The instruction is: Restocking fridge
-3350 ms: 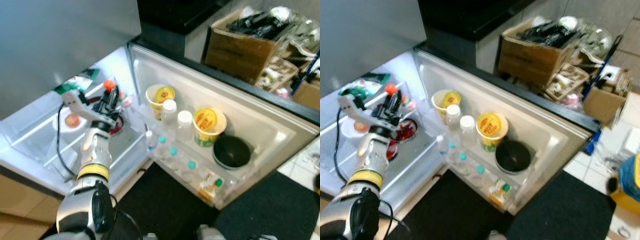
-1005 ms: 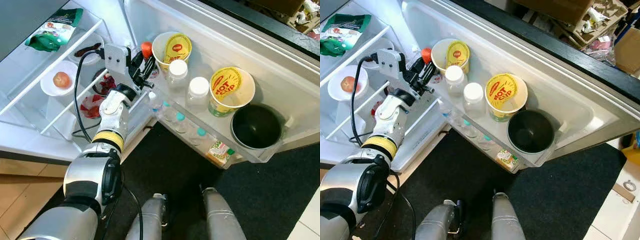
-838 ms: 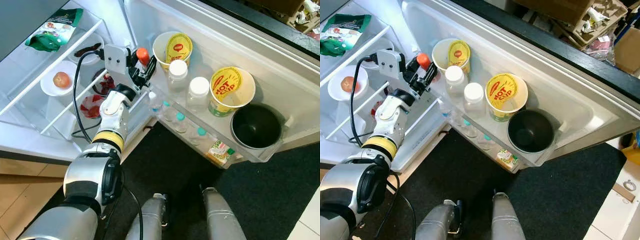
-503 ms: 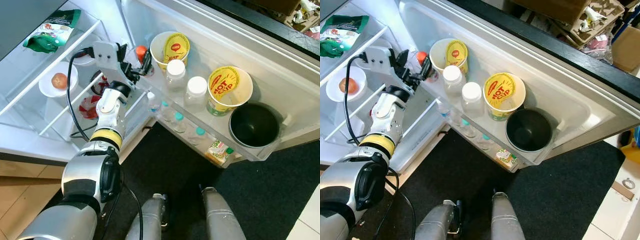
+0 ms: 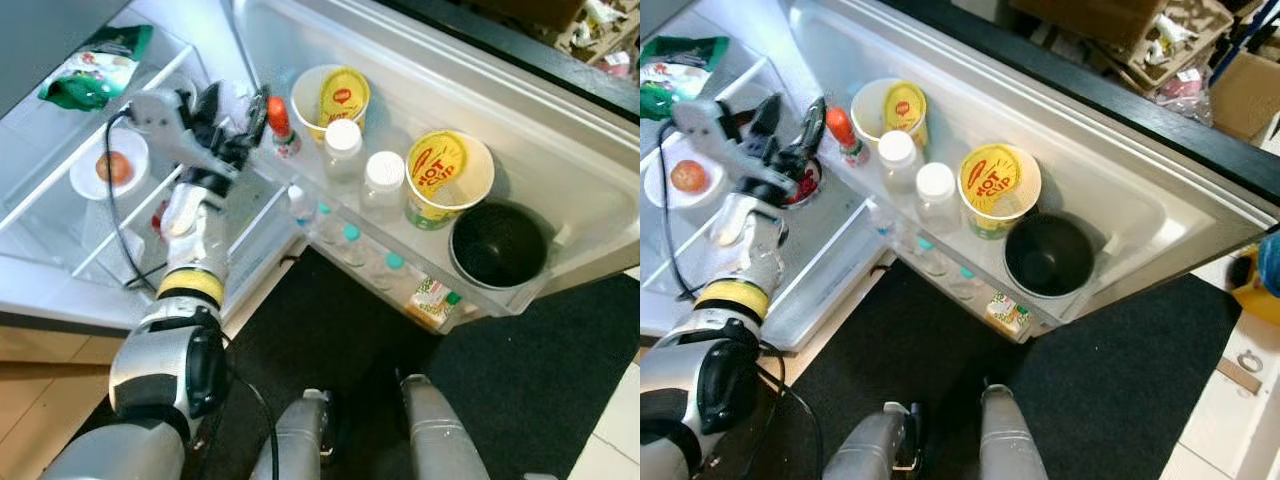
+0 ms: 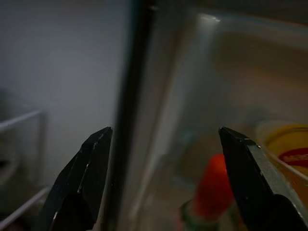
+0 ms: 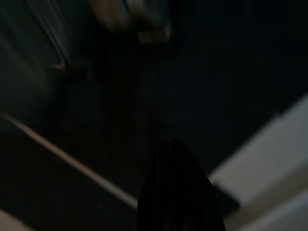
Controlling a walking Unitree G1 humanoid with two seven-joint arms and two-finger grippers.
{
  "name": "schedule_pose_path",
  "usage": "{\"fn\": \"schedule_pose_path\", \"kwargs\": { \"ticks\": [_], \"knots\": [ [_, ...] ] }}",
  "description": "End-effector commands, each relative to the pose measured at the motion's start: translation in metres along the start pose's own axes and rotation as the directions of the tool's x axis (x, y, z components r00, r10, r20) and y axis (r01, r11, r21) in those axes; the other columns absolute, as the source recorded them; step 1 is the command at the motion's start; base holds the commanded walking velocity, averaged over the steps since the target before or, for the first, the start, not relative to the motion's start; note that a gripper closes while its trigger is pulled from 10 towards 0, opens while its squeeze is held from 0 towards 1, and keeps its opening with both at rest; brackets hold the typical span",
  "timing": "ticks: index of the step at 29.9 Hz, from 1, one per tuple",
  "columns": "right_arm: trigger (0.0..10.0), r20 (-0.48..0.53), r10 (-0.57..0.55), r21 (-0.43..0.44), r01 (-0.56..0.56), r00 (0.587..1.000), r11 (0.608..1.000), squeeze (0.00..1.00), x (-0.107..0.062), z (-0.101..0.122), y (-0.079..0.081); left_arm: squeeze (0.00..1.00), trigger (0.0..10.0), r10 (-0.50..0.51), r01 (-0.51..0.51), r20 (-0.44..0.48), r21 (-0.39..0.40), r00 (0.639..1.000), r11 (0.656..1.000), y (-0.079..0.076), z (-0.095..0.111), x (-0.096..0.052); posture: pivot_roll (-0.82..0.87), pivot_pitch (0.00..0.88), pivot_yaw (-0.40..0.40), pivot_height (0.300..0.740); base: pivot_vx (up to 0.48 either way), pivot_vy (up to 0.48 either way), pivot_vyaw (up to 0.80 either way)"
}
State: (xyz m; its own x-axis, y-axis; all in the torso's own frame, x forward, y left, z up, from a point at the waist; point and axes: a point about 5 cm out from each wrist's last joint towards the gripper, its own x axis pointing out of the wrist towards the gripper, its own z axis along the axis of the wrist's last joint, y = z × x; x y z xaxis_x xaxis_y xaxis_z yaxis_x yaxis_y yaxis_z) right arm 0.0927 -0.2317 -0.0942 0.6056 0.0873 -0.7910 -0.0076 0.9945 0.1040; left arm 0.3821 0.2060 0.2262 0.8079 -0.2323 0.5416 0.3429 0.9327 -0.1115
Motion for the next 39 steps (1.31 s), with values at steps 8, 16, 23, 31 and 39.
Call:
{"fn": "schedule_pose_path", "kwargs": {
  "ticks": [8,16,23,31,39],
  "knots": [
    [10.0,-0.121,-0.05,0.02,0.053,0.991,0.998,0.0,-0.007,-0.018,-0.011,0.0,10.0,0.139,-0.137,-0.082,0.03,0.987,0.99,0.039,-0.013,-0.06,-0.08,0.243,0.083,0.74,0.0,0.0,0.0],
    [10.0,-0.147,-0.107,-0.006,0.108,0.983,0.994,0.0,-0.006,-0.014,-0.018,0.0,10.0,0.186,-0.212,-0.305,-0.052,0.934,0.976,0.038,-0.059,-0.117,-0.07,0.201,0.065,0.74,0.0,0.0,0.0],
    [10.0,-0.177,-0.236,-0.084,0.224,0.956,0.971,0.0,-0.008,-0.005,-0.038,0.0,10.0,0.201,-0.351,-0.715,-0.067,0.669,0.934,0.01,-0.124,-0.227,-0.06,0.16,0.032,0.74,0.0,0.0,0.0],
    [10.0,-0.18,-0.254,-0.107,0.238,0.95,0.965,0.0,-0.005,0.004,-0.043,0.0,10.0,0.246,-0.482,-0.913,0.063,0.326,0.874,-0.015,-0.143,-0.321,-0.05,0.144,0.016,0.74,0.0,0.0,0.0],
    [10.0,-0.179,-0.253,-0.108,0.236,0.951,0.966,0.0,-0.004,0.005,-0.042,0.0,10.0,0.264,-0.516,-0.926,0.093,0.27,0.852,-0.017,-0.142,-0.337,-0.05,0.138,0.011,0.74,0.0,0.0,0.0]
  ]
}}
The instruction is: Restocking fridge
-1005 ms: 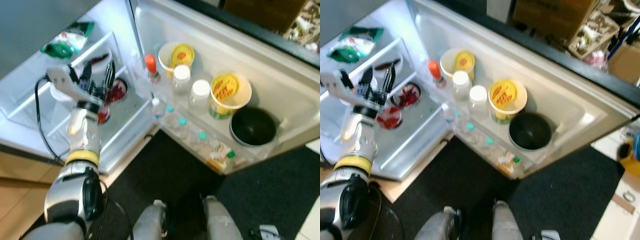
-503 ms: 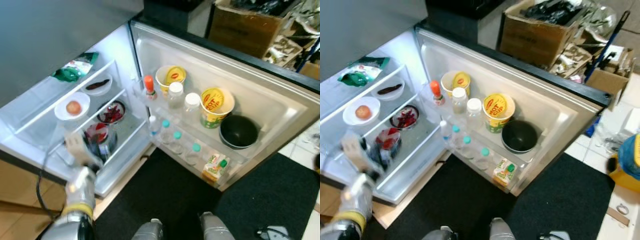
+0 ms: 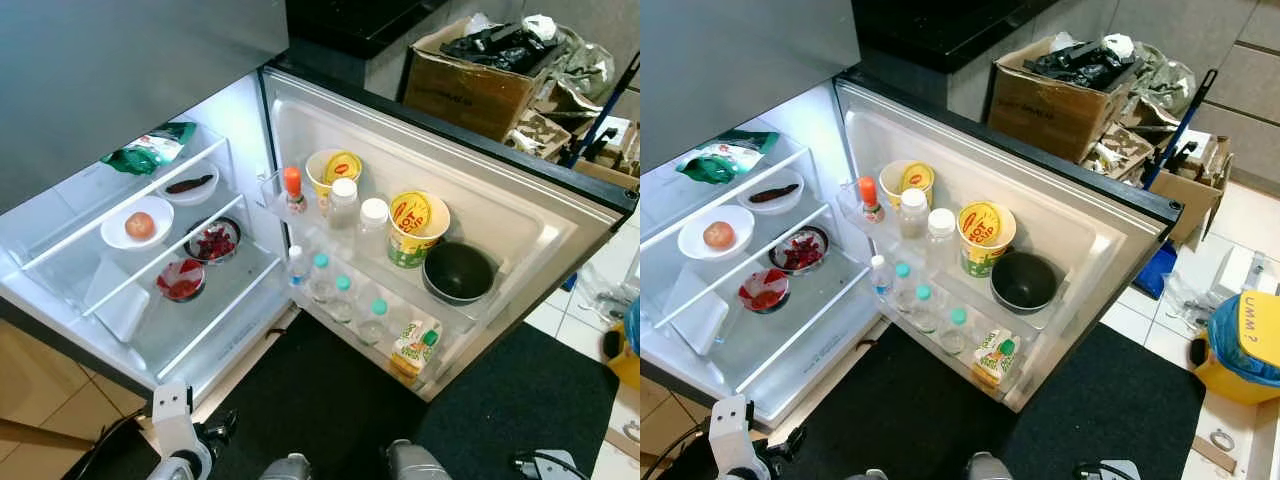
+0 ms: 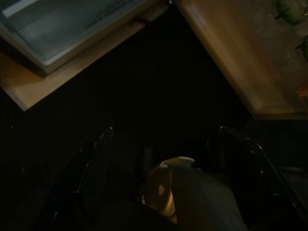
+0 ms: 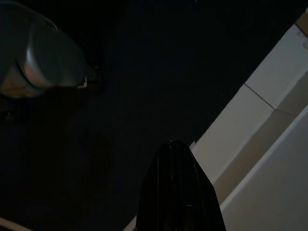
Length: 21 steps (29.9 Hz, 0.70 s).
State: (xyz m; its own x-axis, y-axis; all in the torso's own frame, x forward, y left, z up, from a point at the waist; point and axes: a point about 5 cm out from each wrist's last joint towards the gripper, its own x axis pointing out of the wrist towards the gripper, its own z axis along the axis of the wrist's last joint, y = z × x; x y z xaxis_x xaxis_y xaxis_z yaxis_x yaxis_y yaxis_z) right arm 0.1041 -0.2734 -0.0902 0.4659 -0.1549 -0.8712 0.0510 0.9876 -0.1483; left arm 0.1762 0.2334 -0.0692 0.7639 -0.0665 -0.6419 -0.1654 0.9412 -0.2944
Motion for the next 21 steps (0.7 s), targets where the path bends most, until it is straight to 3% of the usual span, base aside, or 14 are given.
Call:
{"fn": "schedule_pose_path", "kwargs": {
  "ticks": [1,3,5,15,21],
  "knots": [
    [10.0,-0.035,-0.002,-0.003,0.002,0.999,1.0,0.0,-0.002,-0.009,-0.001,0.0,10.0,0.001,-0.001,-0.018,-0.005,1.0,1.0,-0.002,-0.006,-0.001,-0.05,0.138,0.011,0.74,0.0,0.0,0.0],
    [10.0,-0.039,0.002,-0.015,-0.003,0.999,1.0,0.0,-0.001,-0.007,0.003,0.0,10.0,0.075,-0.081,-0.12,-0.048,0.99,0.996,0.008,-0.036,-0.015,-0.04,0.125,-0.008,0.74,0.0,-0.144,0.0],
    [10.0,-0.049,0.008,-0.026,-0.009,0.999,1.0,0.0,0.0,-0.009,0.006,0.0,10.0,0.091,-0.104,-0.174,-0.068,0.98,0.992,0.008,-0.054,-0.023,-0.04,0.124,-0.008,0.74,0.0,-0.48,0.0],
    [10.0,-0.051,0.005,-0.022,-0.006,0.999,1.0,0.0,0.001,-0.006,0.007,0.0,10.0,0.078,-0.085,-0.159,-0.043,0.984,0.995,0.001,-0.042,-0.013,-0.04,0.112,-0.001,0.74,0.0,-0.48,0.0],
    [10.0,-0.054,0.018,-0.016,-0.019,0.998,1.0,0.0,0.001,-0.007,0.009,0.0,10.0,0.088,-0.095,-0.171,-0.037,0.981,0.995,0.005,-0.043,-0.015,-0.04,0.109,0.0,0.74,0.0,-0.48,0.0]
  ]
}}
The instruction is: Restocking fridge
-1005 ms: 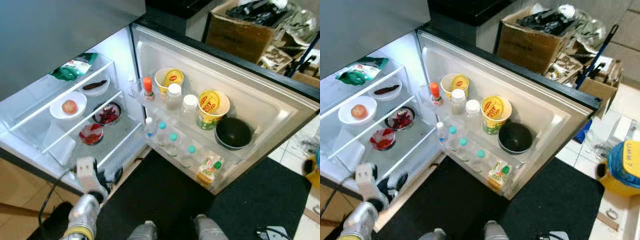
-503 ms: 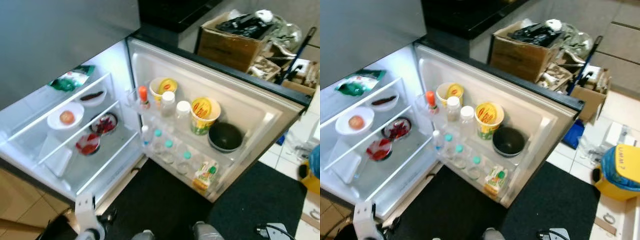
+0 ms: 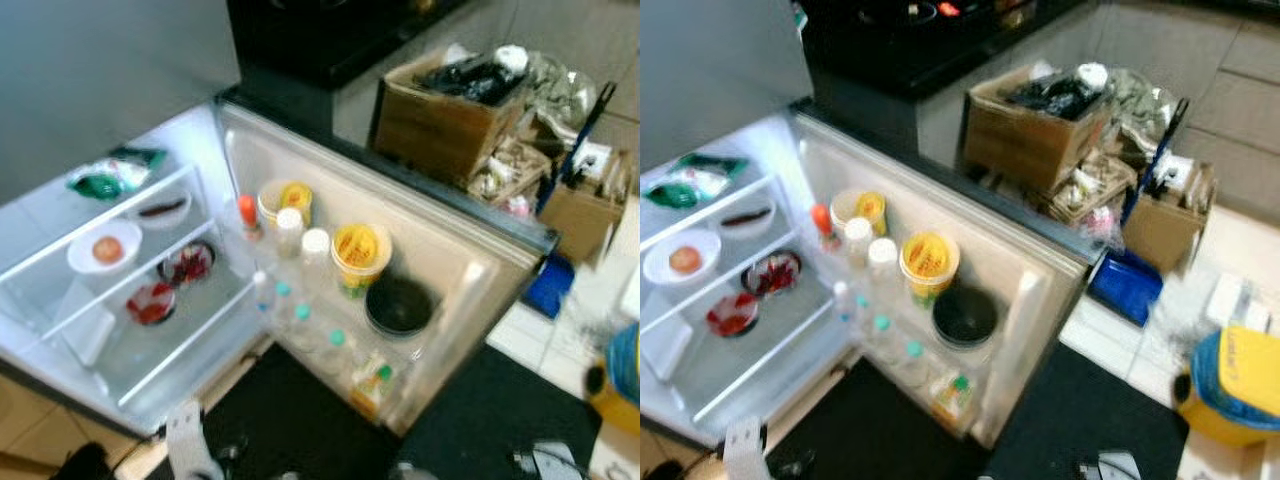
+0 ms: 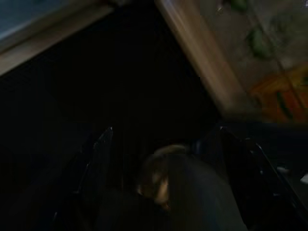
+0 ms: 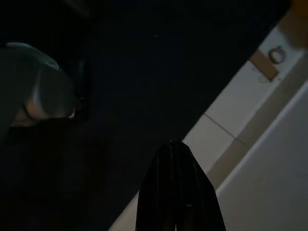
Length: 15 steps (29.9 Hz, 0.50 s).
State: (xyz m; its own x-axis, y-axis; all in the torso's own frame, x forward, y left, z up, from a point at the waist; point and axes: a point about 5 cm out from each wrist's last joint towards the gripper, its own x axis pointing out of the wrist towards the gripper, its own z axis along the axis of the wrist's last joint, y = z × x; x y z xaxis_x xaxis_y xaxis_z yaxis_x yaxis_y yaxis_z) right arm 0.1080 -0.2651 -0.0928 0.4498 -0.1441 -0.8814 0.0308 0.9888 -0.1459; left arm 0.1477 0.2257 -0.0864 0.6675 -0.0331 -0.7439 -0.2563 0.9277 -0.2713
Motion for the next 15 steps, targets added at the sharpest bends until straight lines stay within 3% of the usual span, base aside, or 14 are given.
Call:
{"fn": "schedule_pose_path", "kwargs": {
  "ticks": [1,7,13,15],
  "knots": [
    [10.0,-0.035,0.008,0.001,-0.008,0.999,1.0,0.0,-0.0017,-0.0097,0.0008,0.0,10.0,0.013,-0.013,-0.049,0.006,0.999,1.0,0.0035,-0.0107,-0.0035,-0.04,0.109,0.0,0.74,0.0,-0.48,0.0],
    [10.0,-0.035,0.039,-0.001,-0.039,0.999,0.999,0.0,-0.002,-0.0109,0.003,0.0,10.0,0.019,-0.019,-0.065,0.007,0.998,1.0,0.0045,-0.0159,-0.0053,-0.04,0.109,0.004,0.74,0.0,-0.48,0.0],
    [10.0,-0.04,0.072,-0.004,-0.072,0.997,0.997,0.0,-0.0026,-0.0124,0.0036,0.0,10.0,0.013,-0.012,-0.077,0.008,0.997,1.0,0.0016,-0.0193,-0.0051,-0.04,0.106,0.001,0.74,0.0,-0.48,0.8],
    [10.0,-0.037,0.08,0.002,-0.08,0.996,0.997,0.0,-0.0027,-0.012,0.0032,0.0,10.0,0.009,-0.008,-0.081,0.012,0.997,1.0,0.0003,-0.0193,-0.0045,-0.05,0.104,0.001,0.74,0.0,0.0,0.8]
  ]
}}
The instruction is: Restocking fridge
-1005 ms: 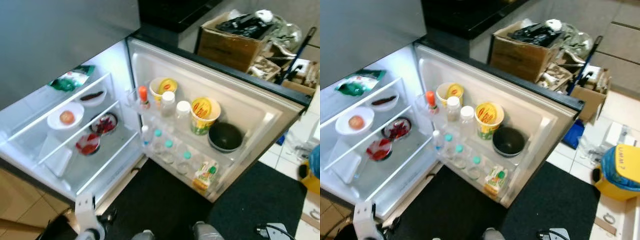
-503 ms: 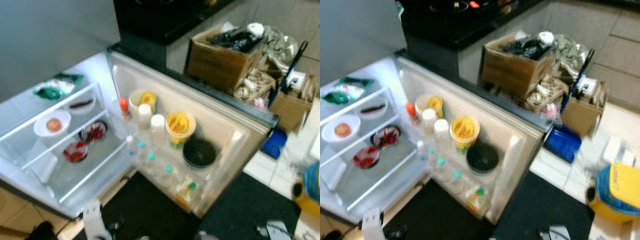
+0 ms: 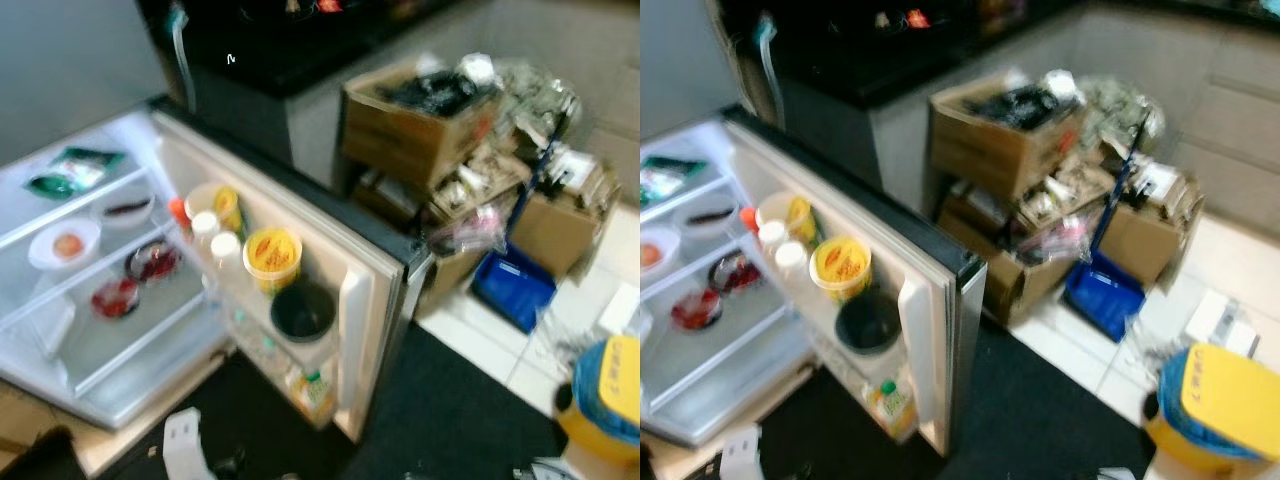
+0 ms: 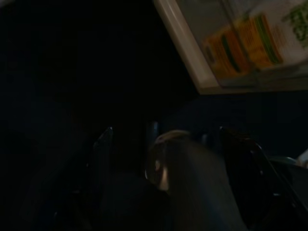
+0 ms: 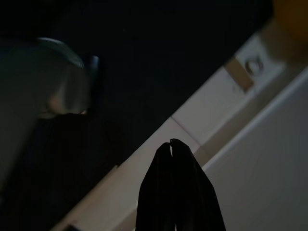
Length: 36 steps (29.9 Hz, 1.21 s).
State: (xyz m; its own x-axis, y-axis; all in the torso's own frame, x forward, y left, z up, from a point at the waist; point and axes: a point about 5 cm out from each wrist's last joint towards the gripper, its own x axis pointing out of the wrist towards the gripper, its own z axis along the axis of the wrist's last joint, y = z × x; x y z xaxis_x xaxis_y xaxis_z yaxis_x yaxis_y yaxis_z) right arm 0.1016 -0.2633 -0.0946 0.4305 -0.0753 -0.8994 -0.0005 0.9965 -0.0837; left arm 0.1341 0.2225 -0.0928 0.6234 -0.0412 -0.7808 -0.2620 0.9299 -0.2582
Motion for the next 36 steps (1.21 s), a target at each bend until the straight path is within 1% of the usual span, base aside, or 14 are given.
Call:
{"fn": "schedule_pose_path", "kwargs": {
  "ticks": [1,4,5,9,19,24,28,30,32,36],
  "knots": [
    [10.0,-0.013,0.013,0.001,-0.013,1.0,1.0,0.0,-0.001,-0.006,0.002,0.0,10.0,-0.006,0.006,-0.024,0.009,1.0,1.0,-0.002,-0.004,0.0,-0.05,0.103,0.003,0.74,0.0,0.0,0.8],
    [10.0,-0.011,0.022,0.004,-0.022,1.0,1.0,0.0,-0.001,-0.005,0.002,0.0,10.0,-0.005,0.005,-0.024,0.01,1.0,1.0,-0.002,-0.003,0.001,-0.05,0.103,0.003,0.74,0.0,0.0,0.8],
    [10.0,-0.011,0.039,0.002,-0.039,0.999,0.999,0.0,-0.001,-0.005,0.003,0.0,10.0,0.02,-0.019,-0.041,0.007,0.999,1.0,-0.001,-0.004,0.0,-0.05,0.103,0.003,0.74,0.0,0.0,0.8],
    [10.0,-0.012,0.059,-0.003,-0.059,0.998,0.998,0.0,0.0,-0.004,0.005,0.0,10.0,0.025,-0.025,-0.048,0.004,0.999,1.0,0.0,-0.005,0.0,-0.04,0.098,0.005,0.74,0.0,0.0,0.8],
    [10.0,-0.006,0.081,-0.002,-0.082,0.997,0.997,0.0,-0.001,-0.004,0.005,0.0,10.0,0.01,-0.01,-0.057,0.003,0.998,1.0,-0.004,-0.007,0.001,-0.05,0.098,0.005,0.74,0.0,0.0,0.8],
    [10.0,-0.002,0.064,-0.002,-0.064,0.998,0.998,0.0,-0.001,-0.002,0.001,0.0,10.0,-0.003,0.004,-0.063,0.004,0.998,1.0,-0.008,-0.008,0.003,-0.05,0.097,0.006,0.74,0.0,0.0,0.8],
    [10.0,0.003,0.05,-0.001,-0.05,0.999,0.999,0.0,-0.001,-0.002,0.0,0.0,10.0,-0.005,0.005,-0.055,-0.008,0.998,1.0,-0.008,-0.007,0.003,-0.05,0.095,0.008,0.74,0.0,0.0,0.8],
    [10.0,0.009,0.015,0.019,-0.016,1.0,1.0,0.0,-0.001,-0.001,-0.003,0.0,10.0,-0.026,0.026,-0.052,-0.017,0.998,1.0,-0.008,-0.006,0.002,-0.05,0.095,0.01,0.74,0.0,0.0,0.8],
    [10.0,0.003,-0.017,0.031,0.017,1.0,0.999,0.0,-0.002,-0.001,-0.006,0.0,10.0,-0.043,0.042,-0.06,-0.023,0.997,0.999,-0.008,-0.007,0.002,-0.05,0.095,0.01,0.74,0.0,-0.356,0.0],
    [10.0,-0.015,-0.049,0.022,0.05,0.999,0.999,0.0,-0.002,-0.004,-0.008,0.0,10.0,-0.037,0.037,-0.073,0.002,0.997,0.999,-0.008,-0.008,0.002,-0.05,0.094,0.014,0.74,0.0,-0.466,0.0]
  ]
}}
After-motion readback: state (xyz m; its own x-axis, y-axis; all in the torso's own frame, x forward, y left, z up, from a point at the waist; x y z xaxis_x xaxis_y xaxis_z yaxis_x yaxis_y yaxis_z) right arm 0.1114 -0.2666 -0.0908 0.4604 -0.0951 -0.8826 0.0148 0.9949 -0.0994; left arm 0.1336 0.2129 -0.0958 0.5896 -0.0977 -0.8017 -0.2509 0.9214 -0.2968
